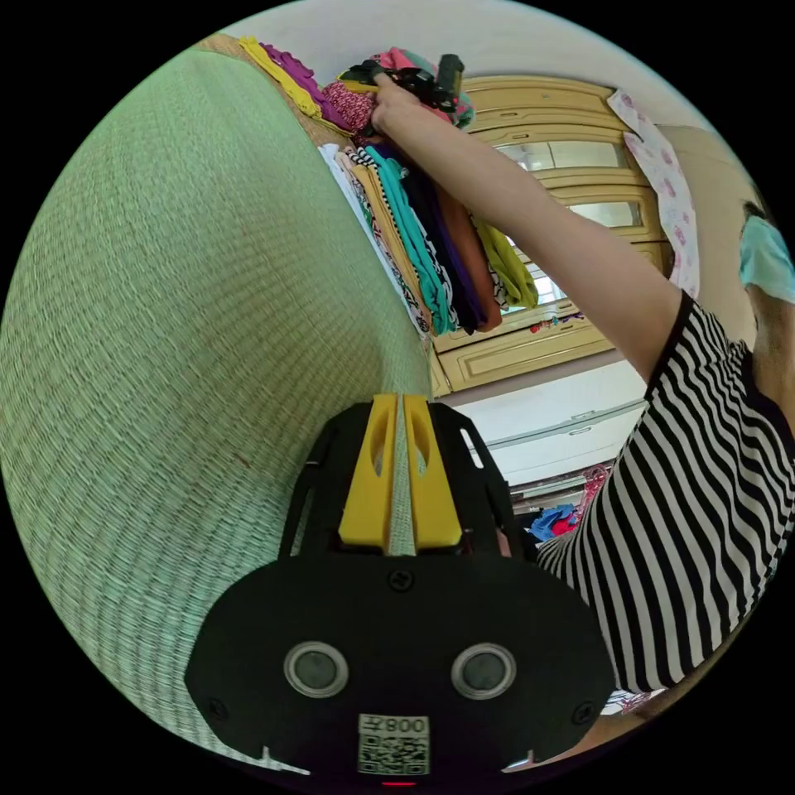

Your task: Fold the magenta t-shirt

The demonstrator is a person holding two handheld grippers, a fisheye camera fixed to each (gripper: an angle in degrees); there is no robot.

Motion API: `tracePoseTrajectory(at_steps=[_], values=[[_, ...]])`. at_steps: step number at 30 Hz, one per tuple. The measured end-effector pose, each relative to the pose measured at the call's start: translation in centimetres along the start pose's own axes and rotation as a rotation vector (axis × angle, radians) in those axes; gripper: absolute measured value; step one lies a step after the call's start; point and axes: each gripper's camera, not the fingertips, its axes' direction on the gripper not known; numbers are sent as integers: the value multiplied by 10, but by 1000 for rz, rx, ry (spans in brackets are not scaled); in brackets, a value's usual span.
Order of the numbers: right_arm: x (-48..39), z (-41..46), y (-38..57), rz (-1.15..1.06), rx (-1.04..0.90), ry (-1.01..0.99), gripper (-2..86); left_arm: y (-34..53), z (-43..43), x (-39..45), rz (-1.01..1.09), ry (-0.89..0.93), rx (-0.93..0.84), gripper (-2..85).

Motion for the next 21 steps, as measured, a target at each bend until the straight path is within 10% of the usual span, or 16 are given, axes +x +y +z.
tracePoseTrajectory(at_steps=[11,21], values=[[16,84,-34,105,-120,-39,32,70,-59,-13,-12,33,18,4],[0,-11,-32,58,88,-443,10,131,-113,-17,-38,32,7,5]])
